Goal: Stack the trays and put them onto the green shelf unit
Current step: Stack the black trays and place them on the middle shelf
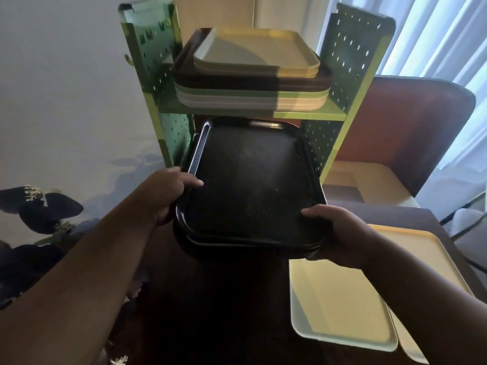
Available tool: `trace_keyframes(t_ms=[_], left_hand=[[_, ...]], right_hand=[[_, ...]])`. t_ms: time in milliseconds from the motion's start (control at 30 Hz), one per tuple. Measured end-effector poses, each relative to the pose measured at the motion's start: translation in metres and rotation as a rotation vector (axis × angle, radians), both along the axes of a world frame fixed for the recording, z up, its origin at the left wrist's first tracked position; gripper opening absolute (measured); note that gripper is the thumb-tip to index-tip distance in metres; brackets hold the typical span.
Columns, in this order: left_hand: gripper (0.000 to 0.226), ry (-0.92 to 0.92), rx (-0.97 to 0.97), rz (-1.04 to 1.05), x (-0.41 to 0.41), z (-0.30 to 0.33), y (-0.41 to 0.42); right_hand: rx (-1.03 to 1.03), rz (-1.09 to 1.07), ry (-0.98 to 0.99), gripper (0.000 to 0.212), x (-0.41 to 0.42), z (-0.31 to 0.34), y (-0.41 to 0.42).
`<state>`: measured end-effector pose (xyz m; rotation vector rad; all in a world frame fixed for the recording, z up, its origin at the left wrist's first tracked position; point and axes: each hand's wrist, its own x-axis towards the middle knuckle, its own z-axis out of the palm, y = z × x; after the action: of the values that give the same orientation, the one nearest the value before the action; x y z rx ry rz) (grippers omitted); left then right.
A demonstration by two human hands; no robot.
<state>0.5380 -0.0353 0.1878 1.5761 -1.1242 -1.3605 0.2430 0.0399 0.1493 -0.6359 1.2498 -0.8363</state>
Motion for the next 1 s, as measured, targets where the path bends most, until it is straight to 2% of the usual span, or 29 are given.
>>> trace_keyframes(t_ms=[100, 167, 233, 300, 367, 467, 600, 667, 733, 833, 1000], left_hand=[[0.014, 0.214, 0.100, -0.004, -0.001, 0.005, 0.008], [0.019, 0.248, 0.099, 0.031, 0.002, 0.002, 0.009], [0.020, 0.206, 0.057, 0.073, 0.003, -0.004, 0.009], [0.014, 0.145, 0.073, 0.143, 0.006, -0.013, 0.013], [0.017, 0.135, 0.194, 0.100, 0.008, -0.023, 0.021], [0.034, 0.318, 0.354, 0.015, 0.002, -0.034, 0.029], [0.030, 0.455, 0.292, 0.122, -0.010, -0.037, 0.021], [0.019, 0.481, 0.278, 0.140, -0.015, -0.036, 0.017], [0.012, 0.481, 0.279, 0.152, -0.017, -0.036, 0.011], [0.007, 0.448, 0.283, 0.142, -0.018, -0.038, 0.003], [0.006, 0.420, 0.266, 0.139, -0.027, -0.043, -0.002]], right_hand=[[-0.014, -0.064, 0.083, 0.025, 0.008, 0.001, -0.003], [-0.027, -0.108, 0.141, 0.031, 0.010, -0.002, -0.006], [-0.031, -0.142, 0.167, 0.029, 0.012, -0.003, -0.009], [-0.026, -0.183, 0.132, 0.023, 0.016, -0.003, -0.012], [-0.022, -0.217, 0.076, 0.024, 0.022, -0.003, -0.016], [-0.020, -0.206, -0.033, 0.037, 0.032, 0.000, -0.025], [-0.030, -0.225, -0.142, 0.039, 0.037, 0.004, -0.030], [-0.019, -0.190, -0.098, 0.038, 0.036, 0.003, -0.030], [0.041, -0.112, -0.010, 0.036, 0.035, 0.001, -0.027], [0.101, -0.034, 0.021, 0.046, 0.034, 0.001, -0.026], [0.017, -0.114, -0.026, 0.043, 0.034, 0.001, -0.029]])
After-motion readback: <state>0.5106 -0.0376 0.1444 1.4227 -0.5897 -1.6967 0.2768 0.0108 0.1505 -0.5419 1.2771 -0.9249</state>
